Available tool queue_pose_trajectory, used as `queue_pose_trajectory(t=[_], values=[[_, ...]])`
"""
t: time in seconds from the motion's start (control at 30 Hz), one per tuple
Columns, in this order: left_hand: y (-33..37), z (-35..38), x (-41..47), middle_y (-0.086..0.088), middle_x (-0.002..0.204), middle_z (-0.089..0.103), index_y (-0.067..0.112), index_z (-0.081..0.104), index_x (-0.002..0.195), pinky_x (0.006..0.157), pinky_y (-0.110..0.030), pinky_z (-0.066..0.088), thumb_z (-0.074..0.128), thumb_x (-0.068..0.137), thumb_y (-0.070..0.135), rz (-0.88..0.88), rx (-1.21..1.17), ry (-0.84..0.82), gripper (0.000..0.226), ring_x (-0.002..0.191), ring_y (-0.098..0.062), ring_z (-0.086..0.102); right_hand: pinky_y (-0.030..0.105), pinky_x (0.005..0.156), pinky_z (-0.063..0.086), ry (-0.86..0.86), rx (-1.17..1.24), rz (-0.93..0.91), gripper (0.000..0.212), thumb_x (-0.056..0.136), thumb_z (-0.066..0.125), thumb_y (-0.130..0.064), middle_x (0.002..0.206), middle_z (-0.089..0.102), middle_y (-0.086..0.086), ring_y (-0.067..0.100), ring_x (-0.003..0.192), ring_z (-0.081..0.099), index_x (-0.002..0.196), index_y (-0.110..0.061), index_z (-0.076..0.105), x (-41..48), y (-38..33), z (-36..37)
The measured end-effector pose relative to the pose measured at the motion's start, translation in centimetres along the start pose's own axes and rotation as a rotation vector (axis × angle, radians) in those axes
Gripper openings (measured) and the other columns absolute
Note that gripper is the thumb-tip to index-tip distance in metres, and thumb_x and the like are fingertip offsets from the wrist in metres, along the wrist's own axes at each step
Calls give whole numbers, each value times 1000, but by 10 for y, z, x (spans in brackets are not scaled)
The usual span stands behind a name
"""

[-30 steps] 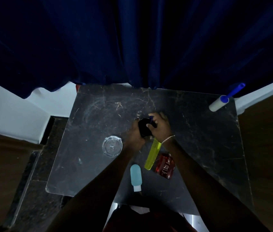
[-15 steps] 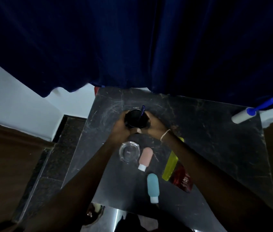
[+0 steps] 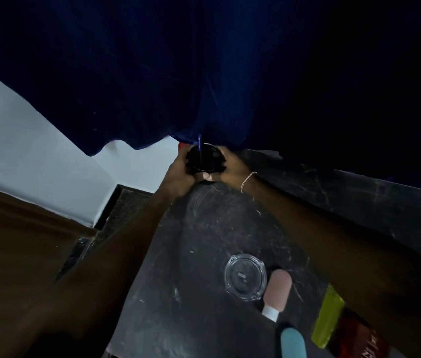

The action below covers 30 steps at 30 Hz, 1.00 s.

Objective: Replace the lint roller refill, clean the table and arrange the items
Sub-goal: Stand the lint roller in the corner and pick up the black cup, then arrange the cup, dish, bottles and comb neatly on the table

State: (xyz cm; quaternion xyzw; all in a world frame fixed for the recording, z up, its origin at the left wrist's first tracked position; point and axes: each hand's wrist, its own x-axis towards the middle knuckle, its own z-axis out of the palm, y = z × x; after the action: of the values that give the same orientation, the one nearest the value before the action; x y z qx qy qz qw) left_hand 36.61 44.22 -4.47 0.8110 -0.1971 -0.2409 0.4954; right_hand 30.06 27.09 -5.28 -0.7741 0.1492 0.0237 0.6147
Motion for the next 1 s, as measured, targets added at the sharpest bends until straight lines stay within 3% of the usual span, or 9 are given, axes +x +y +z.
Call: queue_pose_trajectory(t=[0.07,0.13,0.33,0.47,0.6,0.73,0.83,0.9,1.0], values=[[-6,-3,4,17,128,59,28,39,149,109,-27,44,84,79,7,-4,-2,-4,86,129,-14,56,9,85,51,2,-28,-3,81,73,80,7,124,56,-2,11,108,58,142,-8,41,4,0,2],[-11,-6,6,15,131,57,28,37,151,112,-31,43,83,80,8,-33,-19,1,87,130,-14,54,6,76,52,12,-59,3,78,75,77,9,126,54,2,12,105,57,142,-7,41,6,0,4],[-17,-9,3,14,133,56,31,35,153,113,-35,42,77,88,13,-77,46,-22,79,126,-10,53,26,92,51,24,-131,48,82,77,77,4,133,52,6,29,122,58,147,-10,36,5,0,7],[-14,-4,-21,19,124,57,30,41,148,99,-28,45,81,86,22,-220,-26,83,74,110,-6,58,40,103,50,61,-118,185,96,78,80,-4,149,42,8,24,124,53,154,-21,24,-21,0,3],[-19,21,-79,5,88,61,25,56,106,80,-35,55,84,80,6,-276,-227,181,43,78,-15,60,19,84,53,119,-175,189,66,80,77,-3,139,56,7,9,95,61,141,-9,50,-88,7,2],[-28,61,-146,-23,88,70,23,62,86,87,-54,58,87,80,15,-338,-74,29,26,83,-37,70,17,86,50,185,-366,223,29,83,71,2,113,68,24,28,99,68,109,9,64,-167,29,5],[-30,93,-184,-14,84,74,19,66,84,87,-41,58,87,77,15,-333,101,-66,22,84,-31,71,31,100,49,132,-585,216,32,84,67,-8,115,68,20,34,111,64,114,2,67,-211,44,7],[-27,108,-198,-8,86,76,22,63,82,82,-33,56,86,77,23,-327,198,-108,23,87,-28,72,31,104,44,103,-776,195,38,83,66,-19,122,67,12,29,117,60,120,-7,67,-226,53,9],[-22,119,-206,-8,96,77,14,70,90,83,-30,51,77,82,22,-285,323,-81,13,95,-27,71,30,100,43,62,-881,245,27,83,62,-20,116,67,8,27,113,61,109,-14,69,-232,63,15]])
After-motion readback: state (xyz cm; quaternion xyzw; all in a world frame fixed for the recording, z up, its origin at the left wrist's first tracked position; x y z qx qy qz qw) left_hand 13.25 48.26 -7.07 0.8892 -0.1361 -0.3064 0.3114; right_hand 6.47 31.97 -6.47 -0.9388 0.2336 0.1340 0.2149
